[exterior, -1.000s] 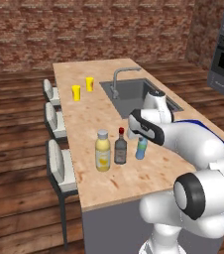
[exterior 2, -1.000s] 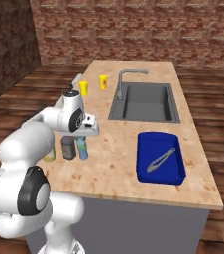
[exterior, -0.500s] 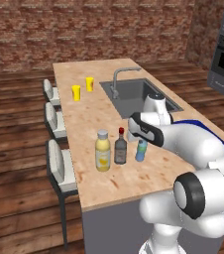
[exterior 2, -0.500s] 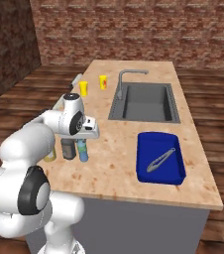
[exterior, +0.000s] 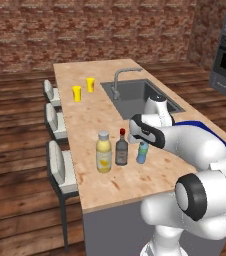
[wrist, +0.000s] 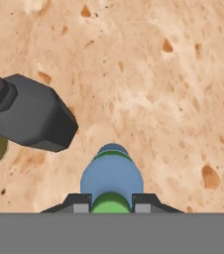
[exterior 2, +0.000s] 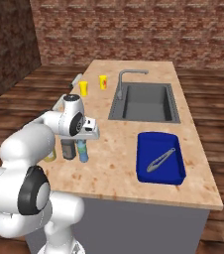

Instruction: Place the drinks on the dining counter in a tight cluster.

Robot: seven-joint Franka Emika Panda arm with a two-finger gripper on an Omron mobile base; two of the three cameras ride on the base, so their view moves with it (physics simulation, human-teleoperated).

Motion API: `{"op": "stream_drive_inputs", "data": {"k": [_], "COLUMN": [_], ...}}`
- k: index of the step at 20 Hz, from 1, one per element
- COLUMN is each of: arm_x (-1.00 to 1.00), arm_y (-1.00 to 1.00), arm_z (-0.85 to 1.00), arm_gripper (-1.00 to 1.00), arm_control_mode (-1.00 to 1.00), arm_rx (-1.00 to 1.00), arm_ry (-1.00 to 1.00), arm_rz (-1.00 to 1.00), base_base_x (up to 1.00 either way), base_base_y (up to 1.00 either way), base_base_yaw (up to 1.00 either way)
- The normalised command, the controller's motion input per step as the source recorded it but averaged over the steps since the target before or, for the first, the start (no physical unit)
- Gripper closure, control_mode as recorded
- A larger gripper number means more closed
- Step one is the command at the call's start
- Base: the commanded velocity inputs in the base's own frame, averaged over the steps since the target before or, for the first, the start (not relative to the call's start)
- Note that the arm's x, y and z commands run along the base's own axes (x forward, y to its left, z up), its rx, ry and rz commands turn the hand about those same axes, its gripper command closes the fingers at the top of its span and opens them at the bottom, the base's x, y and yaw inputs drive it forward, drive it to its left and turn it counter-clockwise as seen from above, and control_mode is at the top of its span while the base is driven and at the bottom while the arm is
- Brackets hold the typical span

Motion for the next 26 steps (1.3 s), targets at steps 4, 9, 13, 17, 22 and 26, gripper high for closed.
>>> {"op": "stream_drive_inputs", "data": {"k": [4, 9, 13, 17, 22, 26], "arm_x": [0.00, 0.00, 0.00, 0.00, 0.00, 0.00], "arm_y": [0.00, 0.00, 0.00, 0.00, 0.00, 0.00], "arm_z": [-0.01, 0.00, 0.00, 0.00, 0.00, 0.00], "arm_gripper": [1.00, 1.00, -1.00, -1.00, -1.00, -1.00], "arm_control_mode": [-1.00, -1.00, -1.00, -1.00, -1.00, -1.00], "arm_rx": [0.00, 0.00, 0.00, 0.00, 0.00, 0.00], "arm_ry": [0.00, 0.00, 0.00, 0.00, 0.00, 0.00], "arm_rz": [0.00, 0.00, 0.00, 0.00, 0.00, 0.00], "base_base_x": [0.00, 0.00, 0.00, 0.00, 0.00, 0.00], "base_base_y": [0.00, 0.00, 0.00, 0.00, 0.00, 0.00], "base_base_yaw": [0.00, 0.00, 0.00, 0.00, 0.00, 0.00]}}
